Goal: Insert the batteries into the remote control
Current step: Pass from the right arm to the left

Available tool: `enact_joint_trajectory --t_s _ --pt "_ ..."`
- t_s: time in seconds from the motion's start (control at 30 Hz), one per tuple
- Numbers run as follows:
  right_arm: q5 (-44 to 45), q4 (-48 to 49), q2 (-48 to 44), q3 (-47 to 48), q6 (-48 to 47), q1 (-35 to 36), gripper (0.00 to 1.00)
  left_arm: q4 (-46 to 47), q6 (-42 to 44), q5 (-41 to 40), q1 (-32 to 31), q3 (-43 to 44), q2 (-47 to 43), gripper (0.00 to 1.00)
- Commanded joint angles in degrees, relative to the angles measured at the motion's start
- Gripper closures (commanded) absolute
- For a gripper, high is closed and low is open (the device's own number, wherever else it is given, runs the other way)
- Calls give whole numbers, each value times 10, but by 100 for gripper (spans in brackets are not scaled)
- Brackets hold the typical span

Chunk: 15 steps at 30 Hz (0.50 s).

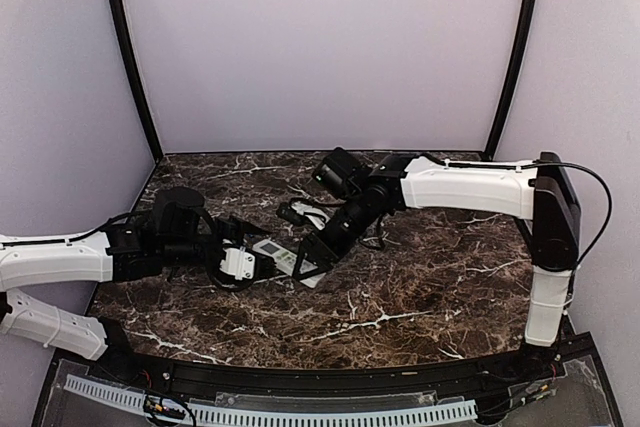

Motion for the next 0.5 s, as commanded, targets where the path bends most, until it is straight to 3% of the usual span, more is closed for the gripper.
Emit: enact_joint_trajectory --t_s 0.0,0.17,0.33,0.47 --pt "-27 -5 18 38 -8 13 95 -11 4 2 -3 -7 1 32" --pt "-37 -4 20 50 -12 16 95 -16 1 -5 -3 -2 12 54" --pt "-55 -2 18 51 -17 16 97 -14 -7 -9 -4 4 20 57" --pt "-62 3 11 45 -21 16 97 -16 -24 -13 -9 18 21 74"
